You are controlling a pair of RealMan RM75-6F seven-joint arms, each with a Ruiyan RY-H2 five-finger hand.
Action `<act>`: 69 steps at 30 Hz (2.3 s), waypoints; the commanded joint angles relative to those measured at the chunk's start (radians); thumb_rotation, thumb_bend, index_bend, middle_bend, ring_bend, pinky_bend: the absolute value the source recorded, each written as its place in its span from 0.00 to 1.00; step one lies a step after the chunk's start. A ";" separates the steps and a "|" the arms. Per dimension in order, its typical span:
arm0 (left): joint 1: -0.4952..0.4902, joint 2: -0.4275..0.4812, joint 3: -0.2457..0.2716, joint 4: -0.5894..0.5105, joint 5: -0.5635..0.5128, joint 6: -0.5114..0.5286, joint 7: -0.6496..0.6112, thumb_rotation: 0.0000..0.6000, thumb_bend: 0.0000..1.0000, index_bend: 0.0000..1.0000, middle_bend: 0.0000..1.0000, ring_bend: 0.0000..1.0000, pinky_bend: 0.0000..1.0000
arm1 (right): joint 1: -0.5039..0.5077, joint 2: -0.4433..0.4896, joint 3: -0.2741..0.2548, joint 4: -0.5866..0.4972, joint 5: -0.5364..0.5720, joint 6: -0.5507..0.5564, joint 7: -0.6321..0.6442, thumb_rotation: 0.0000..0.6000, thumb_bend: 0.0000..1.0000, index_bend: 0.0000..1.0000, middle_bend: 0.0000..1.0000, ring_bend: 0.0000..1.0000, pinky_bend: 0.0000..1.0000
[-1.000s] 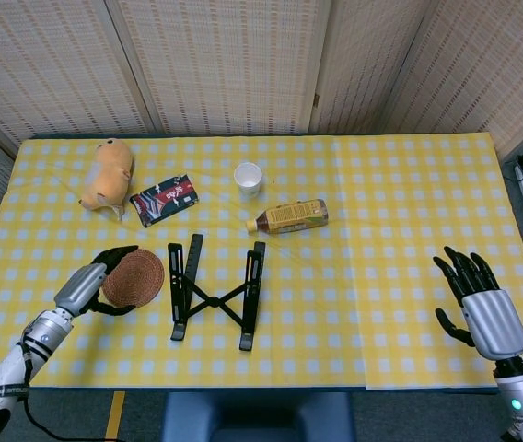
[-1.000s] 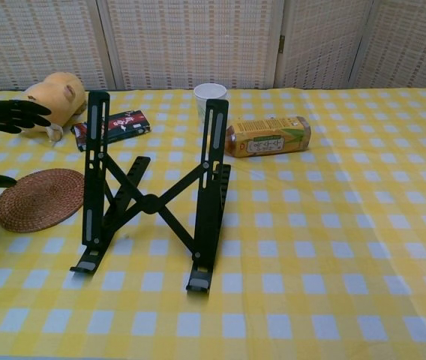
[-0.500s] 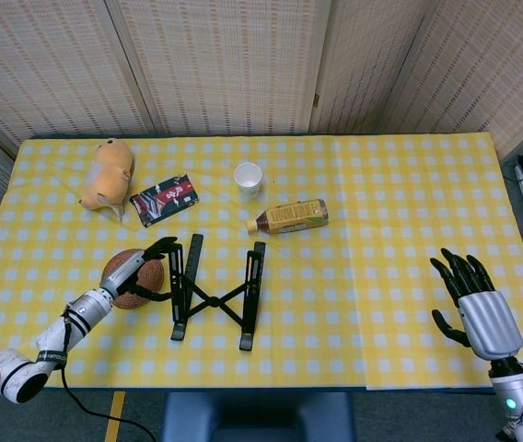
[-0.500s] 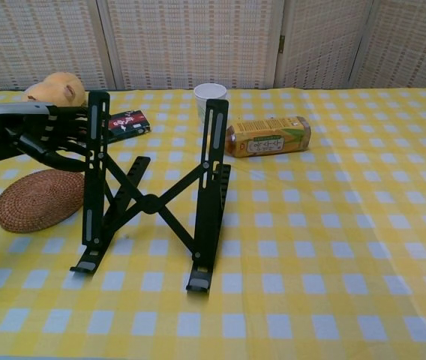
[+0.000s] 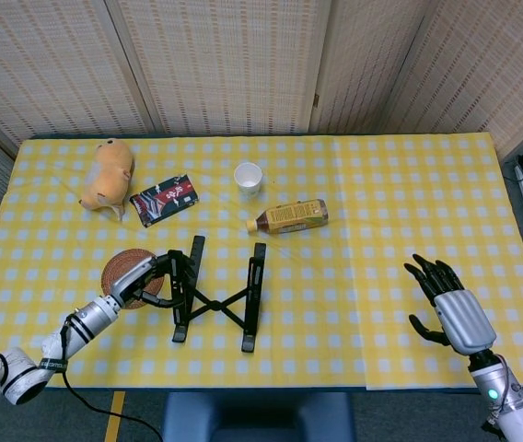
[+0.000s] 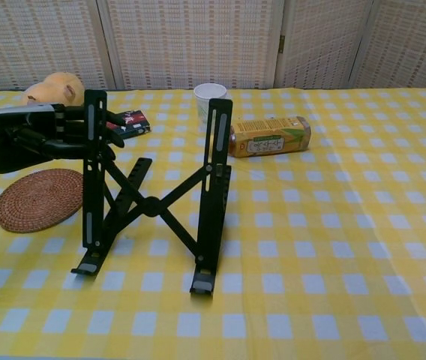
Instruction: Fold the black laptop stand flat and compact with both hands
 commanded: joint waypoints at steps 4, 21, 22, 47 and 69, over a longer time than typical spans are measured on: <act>0.032 0.026 0.062 -0.032 0.041 0.109 0.016 1.00 0.22 0.35 0.43 0.42 0.33 | 0.072 -0.001 -0.009 -0.026 -0.032 -0.084 0.136 1.00 0.39 0.00 0.03 0.07 0.00; 0.057 0.088 0.154 -0.127 0.105 0.234 0.141 1.00 0.22 0.37 0.43 0.42 0.33 | 0.365 -0.136 -0.055 0.008 -0.199 -0.292 0.861 1.00 0.39 0.00 0.08 0.10 0.00; 0.058 0.092 0.159 -0.133 0.108 0.241 0.144 1.00 0.22 0.37 0.43 0.42 0.33 | 0.382 -0.154 -0.056 0.019 -0.203 -0.295 0.894 1.00 0.39 0.00 0.08 0.10 0.00; 0.047 0.116 0.206 -0.191 0.103 0.265 0.206 1.00 0.22 0.38 0.43 0.42 0.33 | 0.556 -0.400 -0.066 0.185 -0.160 -0.277 1.149 1.00 0.39 0.00 0.09 0.10 0.00; 0.034 0.111 0.202 -0.206 0.073 0.246 0.238 1.00 0.22 0.35 0.43 0.36 0.33 | 0.609 -0.446 -0.166 0.231 -0.091 -0.338 1.639 1.00 0.39 0.03 0.11 0.11 0.00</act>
